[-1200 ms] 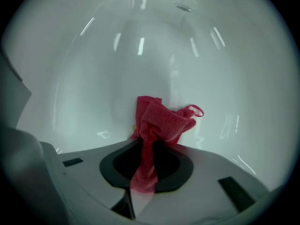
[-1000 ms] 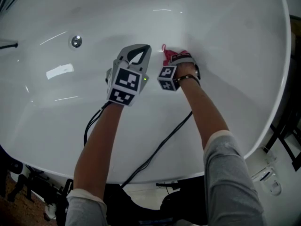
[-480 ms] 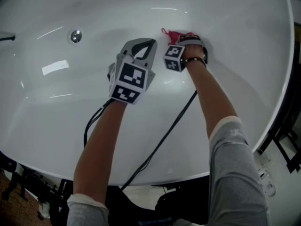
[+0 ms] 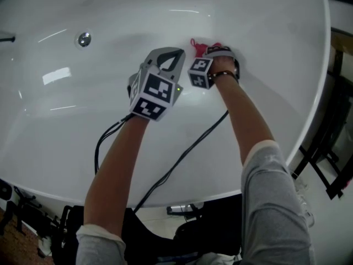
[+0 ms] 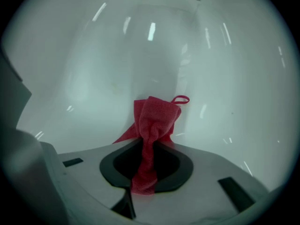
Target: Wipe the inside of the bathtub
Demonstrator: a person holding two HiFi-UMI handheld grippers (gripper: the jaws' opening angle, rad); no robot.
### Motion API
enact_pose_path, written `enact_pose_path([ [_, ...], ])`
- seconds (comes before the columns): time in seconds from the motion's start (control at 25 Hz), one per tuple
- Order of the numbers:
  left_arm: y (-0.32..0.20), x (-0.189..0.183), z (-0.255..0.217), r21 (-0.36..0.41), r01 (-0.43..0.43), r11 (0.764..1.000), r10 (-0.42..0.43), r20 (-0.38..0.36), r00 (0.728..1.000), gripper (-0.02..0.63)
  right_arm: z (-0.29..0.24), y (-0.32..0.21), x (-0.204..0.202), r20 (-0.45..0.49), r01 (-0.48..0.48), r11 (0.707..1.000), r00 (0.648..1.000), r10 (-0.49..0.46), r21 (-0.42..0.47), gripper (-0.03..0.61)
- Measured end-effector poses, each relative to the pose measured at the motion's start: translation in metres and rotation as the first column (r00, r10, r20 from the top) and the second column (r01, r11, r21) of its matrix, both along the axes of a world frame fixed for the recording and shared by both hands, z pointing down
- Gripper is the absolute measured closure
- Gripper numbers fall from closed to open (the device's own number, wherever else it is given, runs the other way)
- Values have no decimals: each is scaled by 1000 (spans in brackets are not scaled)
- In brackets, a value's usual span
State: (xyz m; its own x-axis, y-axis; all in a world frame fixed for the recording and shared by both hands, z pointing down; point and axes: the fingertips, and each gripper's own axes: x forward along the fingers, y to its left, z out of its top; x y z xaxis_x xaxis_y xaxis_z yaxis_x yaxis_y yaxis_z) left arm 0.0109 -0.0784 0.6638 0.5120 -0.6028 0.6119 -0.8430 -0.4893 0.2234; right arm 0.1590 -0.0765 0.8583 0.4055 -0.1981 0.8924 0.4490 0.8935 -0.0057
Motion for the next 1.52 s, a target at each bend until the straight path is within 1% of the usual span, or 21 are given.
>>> enact_pose_path([
  [0.08,2,3,-10,-3,5,1000,-5,-8,1000,609,-11,34,13,-61,30,996,998,-36,-87,520],
  [0.16,4,6,-20,-4,12,1000,-12,-18,1000,609,-19,56,22,-91,79,987,992,-92,-140,520],
  [0.24,5,7,-27,-10,25,1000,-25,-26,999,609,-23,63,26,-81,90,984,991,-104,-155,520],
  [0.32,7,5,-29,-20,38,999,-38,-30,999,609,-24,56,24,-65,51,988,996,-61,-147,520],
  [0.44,8,2,-33,-14,52,999,-52,-43,998,609,-27,27,17,-42,8,996,999,-12,-92,520],
  [0.56,6,2,-37,-6,64,998,-64,-45,997,609,-26,-19,8,-3,-8,1000,1000,8,1,520],
  [0.72,7,3,-40,-14,79,997,-80,-50,996,609,-52,-75,-3,14,6,991,1000,-8,132,520],
  [0.76,8,3,-41,-15,82,997,-82,-51,995,609,-56,-82,-4,18,12,989,1000,-15,149,519],
  [0.84,10,4,-42,-19,85,996,-86,-56,995,609,-60,-82,-3,22,32,987,999,-36,158,520],
  [0.92,9,4,-48,-22,93,995,-94,-59,994,609,-63,-68,1,25,48,990,998,-52,134,520],
  [1.0,7,3,-57,-23,102,995,-103,-60,993,609,-70,-45,8,21,41,996,999,-43,82,520],
  [1.08,5,2,-67,-23,108,994,-109,-64,992,609,-79,-17,21,-23,35,999,999,-34,23,520],
  [1.16,3,1,-77,-25,117,993,-118,-69,991,609,-87,16,35,-69,38,998,997,-42,-55,520],
  [1.24,1,2,-87,-23,121,992,-123,-72,990,609,-95,42,46,-93,51,992,994,-62,-117,520],
  [1.28,1,4,-91,-21,122,992,-123,-73,990,609,-98,49,49,-95,56,989,993,-69,-135,522],
  [1.4,-2,13,-100,-16,120,993,-121,-80,989,609,-105,51,55,-82,42,988,995,-55,-148,520],
  [1.52,-3,23,-104,-12,111,994,-111,-88,990,609,-108,33,52,-66,0,991,998,-9,-130,520],
])
